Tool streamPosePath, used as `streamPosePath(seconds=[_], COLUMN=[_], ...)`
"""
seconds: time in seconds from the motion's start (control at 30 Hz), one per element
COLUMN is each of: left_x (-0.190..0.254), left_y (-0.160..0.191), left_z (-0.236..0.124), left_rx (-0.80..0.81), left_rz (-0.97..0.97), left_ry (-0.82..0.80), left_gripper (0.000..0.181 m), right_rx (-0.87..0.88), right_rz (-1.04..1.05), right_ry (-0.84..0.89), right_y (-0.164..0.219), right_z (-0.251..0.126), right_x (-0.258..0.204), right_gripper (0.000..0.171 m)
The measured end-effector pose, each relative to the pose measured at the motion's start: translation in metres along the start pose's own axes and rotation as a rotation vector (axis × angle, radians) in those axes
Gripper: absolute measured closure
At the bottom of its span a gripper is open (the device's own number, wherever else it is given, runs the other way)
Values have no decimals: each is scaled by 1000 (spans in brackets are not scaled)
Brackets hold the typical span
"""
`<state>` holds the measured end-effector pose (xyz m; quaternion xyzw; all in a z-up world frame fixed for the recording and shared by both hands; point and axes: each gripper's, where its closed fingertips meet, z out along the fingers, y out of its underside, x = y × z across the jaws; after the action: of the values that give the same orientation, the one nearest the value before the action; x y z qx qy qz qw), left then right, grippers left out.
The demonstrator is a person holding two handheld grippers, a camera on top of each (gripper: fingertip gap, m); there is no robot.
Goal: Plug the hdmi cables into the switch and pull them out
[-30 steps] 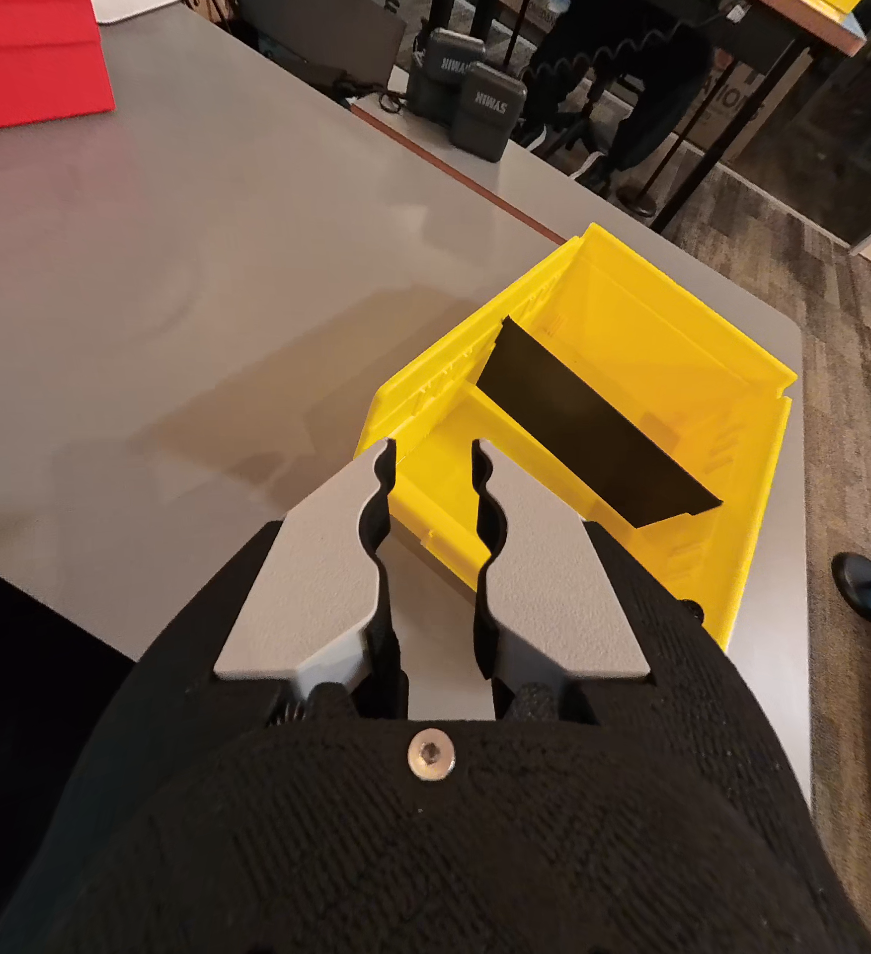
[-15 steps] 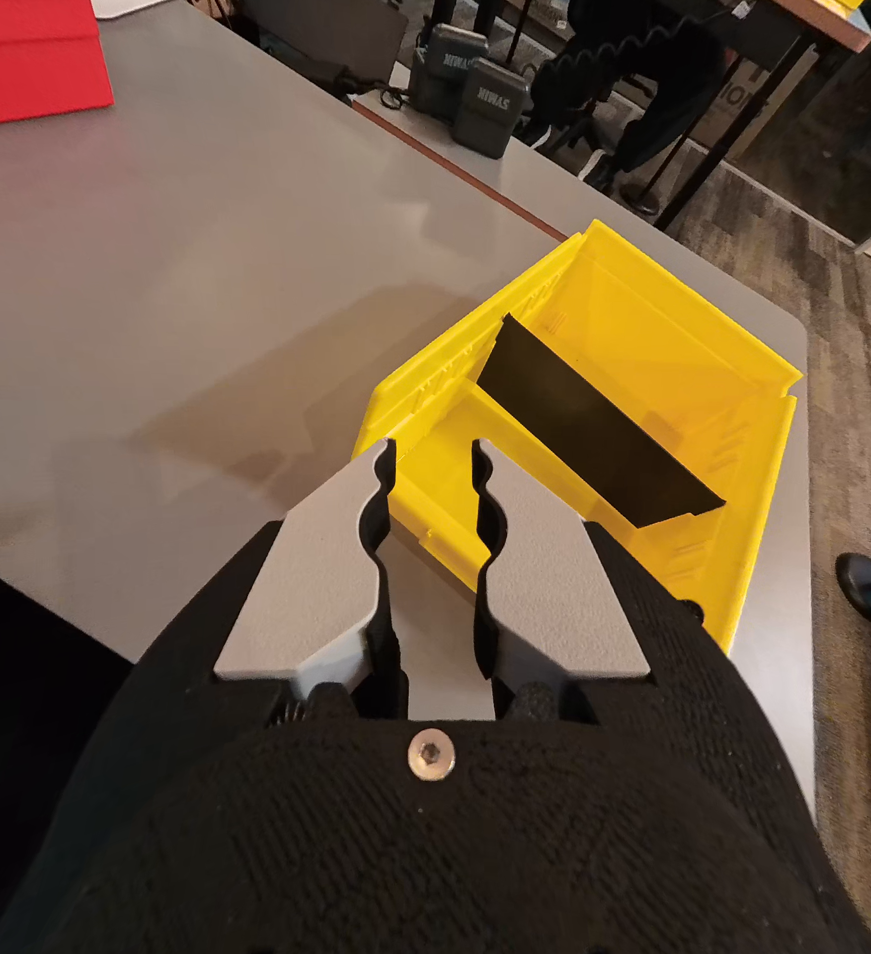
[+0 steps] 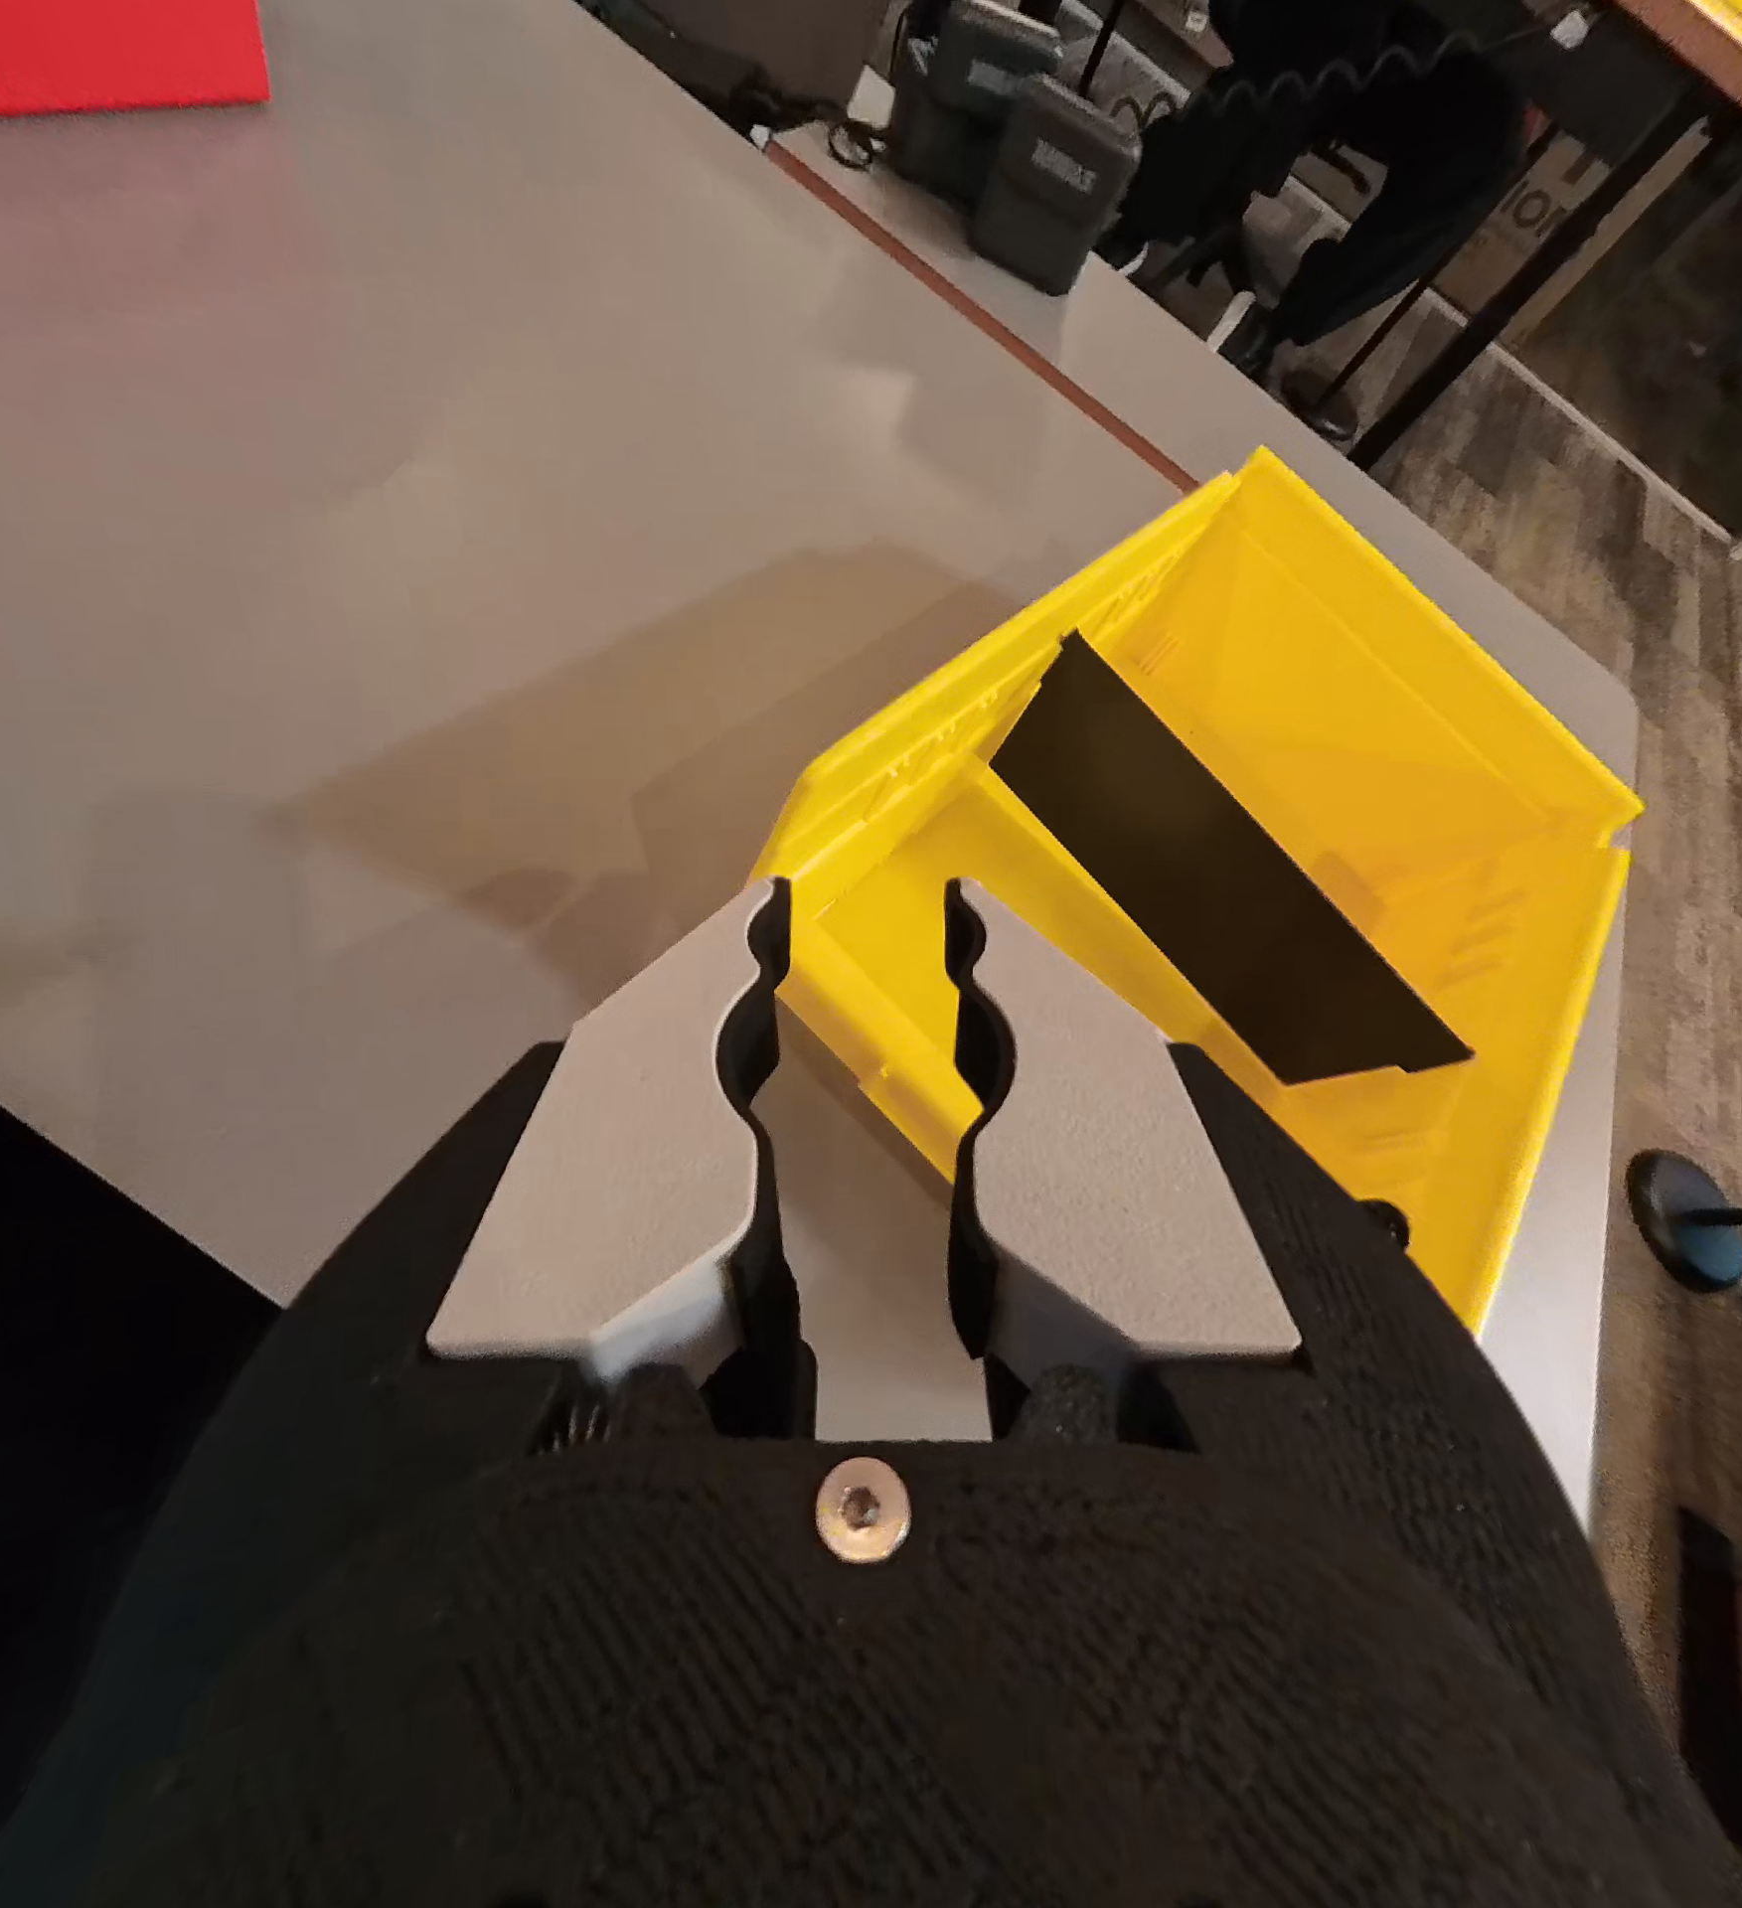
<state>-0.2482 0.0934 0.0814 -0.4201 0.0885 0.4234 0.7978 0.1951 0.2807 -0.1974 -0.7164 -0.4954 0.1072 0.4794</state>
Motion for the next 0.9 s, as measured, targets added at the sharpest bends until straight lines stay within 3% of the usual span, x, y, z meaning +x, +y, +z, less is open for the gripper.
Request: streamPosePath(seconds=[0.17, 0.33, 0.43, 0.6, 0.83, 0.9], left_x=[2, 6, 5, 1, -5, -10], left_y=[-6, -12, -15, -15, -7, -4], left_z=[-3, -3, -3, -4, -5, -4], left_rx=[20, 48, 66, 89, 108, 107], left_rz=[0, -12, -13, 2, 10, 0], left_ry=[51, 130, 159, 214, 254, 243], left_gripper=[162, 162, 162, 162, 162, 162], right_rx=[136, 454, 535, 584, 476, 461], right_rz=[-91, -360, -500, -577, -736, -761], right_ry=[-79, -251, -315, -255, -219, -225], right_y=[-41, -160, -230, -325, -354, -352], right_z=[9, 64, 117, 186, 241, 246], right_x=[-37, -146, -195, -212, -225, -231], right_gripper=[140, 125, 110, 111, 120, 132])
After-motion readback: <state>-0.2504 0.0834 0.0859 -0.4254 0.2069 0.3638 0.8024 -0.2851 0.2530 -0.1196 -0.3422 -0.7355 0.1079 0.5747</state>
